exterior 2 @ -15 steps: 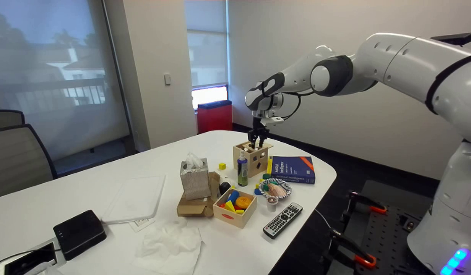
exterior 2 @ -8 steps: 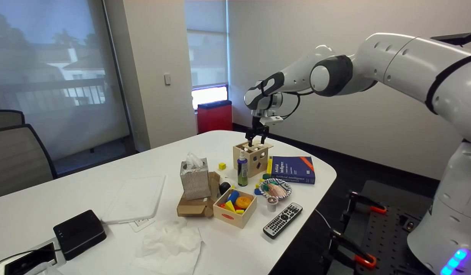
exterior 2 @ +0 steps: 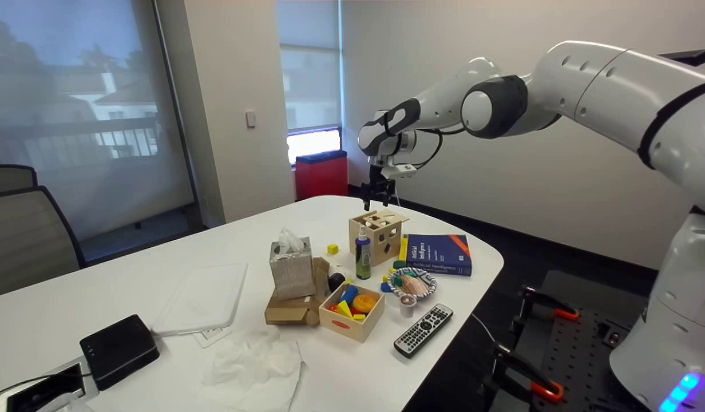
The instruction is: Put the red cube into the wooden object
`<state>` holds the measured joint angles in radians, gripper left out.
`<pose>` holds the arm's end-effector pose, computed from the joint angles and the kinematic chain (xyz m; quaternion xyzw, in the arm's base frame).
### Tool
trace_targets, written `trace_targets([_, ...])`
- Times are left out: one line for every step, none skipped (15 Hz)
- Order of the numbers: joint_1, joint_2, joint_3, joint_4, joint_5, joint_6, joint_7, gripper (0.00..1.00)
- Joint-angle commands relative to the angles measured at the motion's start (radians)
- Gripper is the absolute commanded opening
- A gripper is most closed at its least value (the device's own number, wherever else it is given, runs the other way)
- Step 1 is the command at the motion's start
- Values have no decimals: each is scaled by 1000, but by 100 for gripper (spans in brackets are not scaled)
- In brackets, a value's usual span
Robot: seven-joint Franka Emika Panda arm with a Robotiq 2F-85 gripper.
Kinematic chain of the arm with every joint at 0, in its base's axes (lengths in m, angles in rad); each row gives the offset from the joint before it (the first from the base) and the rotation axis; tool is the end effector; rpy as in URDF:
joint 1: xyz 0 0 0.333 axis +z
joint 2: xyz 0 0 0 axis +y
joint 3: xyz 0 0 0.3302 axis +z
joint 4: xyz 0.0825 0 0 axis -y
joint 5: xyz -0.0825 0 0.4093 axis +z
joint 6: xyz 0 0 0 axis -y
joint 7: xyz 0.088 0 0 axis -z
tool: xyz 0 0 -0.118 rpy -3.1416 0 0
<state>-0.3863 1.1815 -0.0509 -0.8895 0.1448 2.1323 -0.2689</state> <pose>0.7631 -0.3289 0.1464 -0.9933 0.1040 -0.0427 0.0262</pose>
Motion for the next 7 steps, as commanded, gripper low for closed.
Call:
trace_targets([29,-71,-25,-73,-16,1,48,100])
trace_targets([33,-79,-27,-81,-17,5,59,100])
trace_targets([37,-86,-29,-89,-17,6,60,100])
trace_targets([40,-90,-31,-96,-16,8,61,100])
trace_targets([41,-97,-31,-105,-14,9,62,100])
trace_targets([44,-103,-33,-112,-14,8,64,100])
trace_targets([46,-104,-36,-119,-14,14,66,100])
